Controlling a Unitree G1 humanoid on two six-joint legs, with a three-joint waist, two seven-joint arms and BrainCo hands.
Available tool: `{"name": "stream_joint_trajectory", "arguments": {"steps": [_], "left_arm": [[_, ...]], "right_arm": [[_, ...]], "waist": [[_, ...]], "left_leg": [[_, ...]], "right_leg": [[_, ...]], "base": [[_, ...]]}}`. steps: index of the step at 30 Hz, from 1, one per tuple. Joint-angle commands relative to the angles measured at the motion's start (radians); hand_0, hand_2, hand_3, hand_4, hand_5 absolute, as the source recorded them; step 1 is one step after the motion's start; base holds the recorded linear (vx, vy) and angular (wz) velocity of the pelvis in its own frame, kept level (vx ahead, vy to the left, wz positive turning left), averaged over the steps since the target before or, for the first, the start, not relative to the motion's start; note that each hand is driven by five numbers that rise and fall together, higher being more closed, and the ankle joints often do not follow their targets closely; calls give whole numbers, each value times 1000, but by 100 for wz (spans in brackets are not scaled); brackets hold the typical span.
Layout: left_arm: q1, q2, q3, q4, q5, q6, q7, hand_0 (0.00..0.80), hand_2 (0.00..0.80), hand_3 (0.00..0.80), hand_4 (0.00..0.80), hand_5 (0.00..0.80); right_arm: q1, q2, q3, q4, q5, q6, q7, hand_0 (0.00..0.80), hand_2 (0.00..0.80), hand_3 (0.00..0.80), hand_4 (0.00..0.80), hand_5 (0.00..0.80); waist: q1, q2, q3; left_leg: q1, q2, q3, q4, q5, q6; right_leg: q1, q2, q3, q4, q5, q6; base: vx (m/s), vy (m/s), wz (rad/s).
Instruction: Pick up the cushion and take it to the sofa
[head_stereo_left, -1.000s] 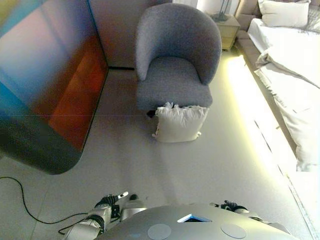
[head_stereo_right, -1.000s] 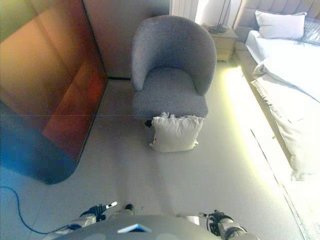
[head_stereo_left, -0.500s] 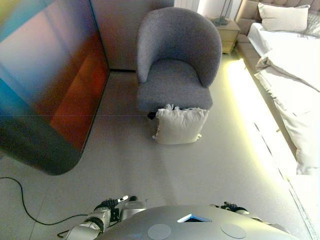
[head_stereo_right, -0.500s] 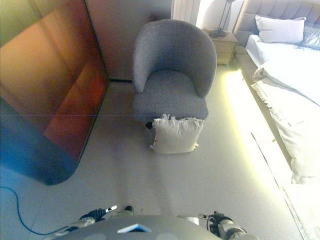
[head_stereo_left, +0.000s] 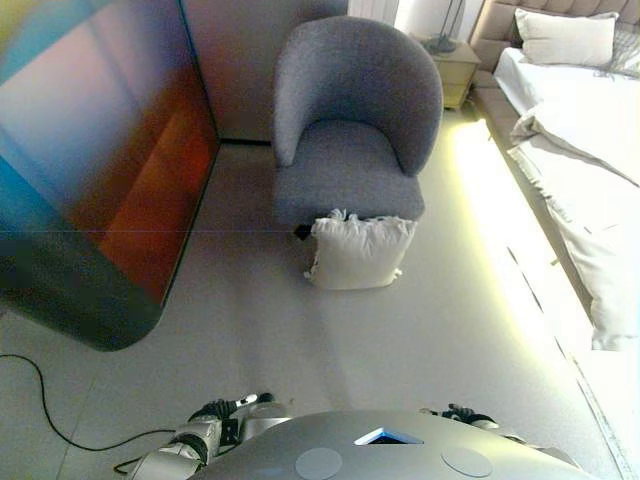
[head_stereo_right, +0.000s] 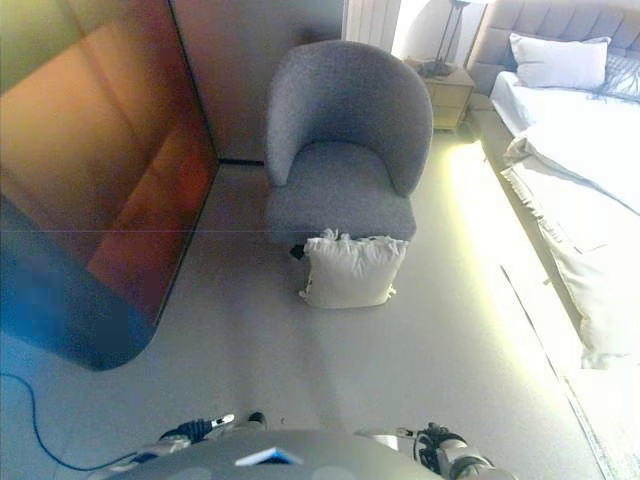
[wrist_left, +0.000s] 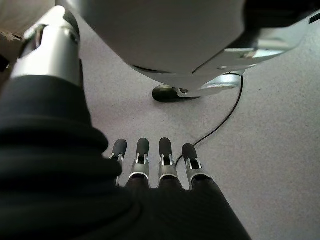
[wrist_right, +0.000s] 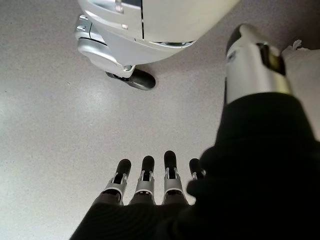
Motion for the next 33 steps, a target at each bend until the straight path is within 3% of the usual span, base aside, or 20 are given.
{"name": "stream_joint_trajectory", "arguments": {"steps": [1,3,5,8,11,13,14,17,22,24,26,28,29,30,33], "left_arm": [[-96,-28,11,35,10,-43,23,0,0,0,0,0],[-96,-29,12,31,2,-53,15,0,0,0,0,0],[-83,-34,21,30,-13,-55,6,0,0,0,0,0],[-51,-31,40,26,-57,-68,28,0,0,0,0,0],[-29,-24,51,31,-57,-52,30,0,0,0,0,0],[-14,-23,53,38,-58,-39,5,0,0,0,0,0],[-8,-24,53,43,-65,-39,-5,0,0,0,0,0],[4,-26,69,59,-95,-27,-25,0,0,0,0,0],[30,-35,106,90,-93,-12,-15,0,0,0,0,0],[34,-36,109,92,-95,0,-12,0,0,0,0,0],[30,-30,123,94,-79,2,-19,0,0,0,0,0],[31,-11,133,83,-20,-19,-36,0,0,0,0,0],[33,-4,131,74,-19,-31,-51,0,0,0,0,0],[29,5,128,54,-36,-51,-74,0,0,0,0,0],[-1,18,104,28,-19,-28,-55,0,0,0,0,0]], "right_arm": [[-97,-3,11,26,4,23,-7,0,0,0,0,0],[-106,-13,18,19,2,44,-14,0,0,0,0,0],[-117,-27,24,20,41,68,-9,0,0,0,0,0],[-118,-33,9,31,24,54,11,0,0,0,0,0],[-109,-36,-1,44,-22,57,15,0,0,0,0,0],[-105,-40,3,56,-48,61,4,0,0,0,0,0],[-102,-41,5,60,-54,67,4,0,0,0,0,0],[-100,-36,14,68,-75,106,24,0,0,0,0,0],[-87,-31,28,92,-85,156,37,0,0,0,0,0],[-85,-33,27,90,-77,168,31,0,0,0,0,0],[-87,-27,16,92,-74,175,15,0,0,0,0,0],[-78,-17,-4,79,-106,187,21,0,0,0,0,0],[-73,-14,-4,72,-139,189,27,0,0,0,0,0],[-65,-9,5,56,-188,171,40,0,0,0,0,0],[-72,-7,9,23,-134,126,49,0,0,0,0,0]], "waist": [[28,-44,88],[39,-49,118],[52,-30,156],[63,8,173],[74,35,162],[91,54,149],[100,57,141],[133,56,122],[161,56,106],[165,58,107],[159,46,104],[159,17,89],[161,6,79],[168,-12,69],[178,-21,54]], "left_leg": [[-63,-88,55,399,-309,116],[-187,-72,27,610,-278,121],[-276,-77,4,673,-222,122],[-302,-89,13,505,-151,89],[-315,-113,53,293,-49,58],[-311,-112,46,154,34,45],[-308,-117,33,104,44,43],[-306,-121,-18,4,51,41],[-355,-91,-105,-5,73,19],[-371,-85,-123,16,79,23],[-380,-92,-89,86,17,45],[-409,-123,-113,244,-16,70],[-414,-130,-109,268,-32,81],[-409,-144,-89,302,-76,111],[-389,-168,-76,314,-117,148]], "right_leg": [[-92,22,19,80,-53,-63],[-113,29,29,124,-54,-92],[-109,53,60,172,-72,-110],[-54,91,91,183,-130,-106],[17,123,99,164,-165,-101],[61,152,114,159,-187,-108],[84,158,124,160,-205,-107],[131,168,159,182,-265,-105],[181,166,183,262,-375,-119],[189,153,188,297,-397,-118],[183,119,161,359,-401,-87],[193,70,146,427,-343,-30],[189,51,139,444,-301,-12],[167,14,115,512,-225,24],[98,-20,84,598,-112,61]], "base": [[-87,-218,7],[-64,-182,8],[22,-82,3],[244,26,-21],[406,59,-22],[464,76,-19],[521,93,-16],[596,90,-6],[759,146,-3],[669,211,-11],[787,276,-48],[913,283,-32],[804,204,-19],[741,169,-29],[646,108,-21]]}}
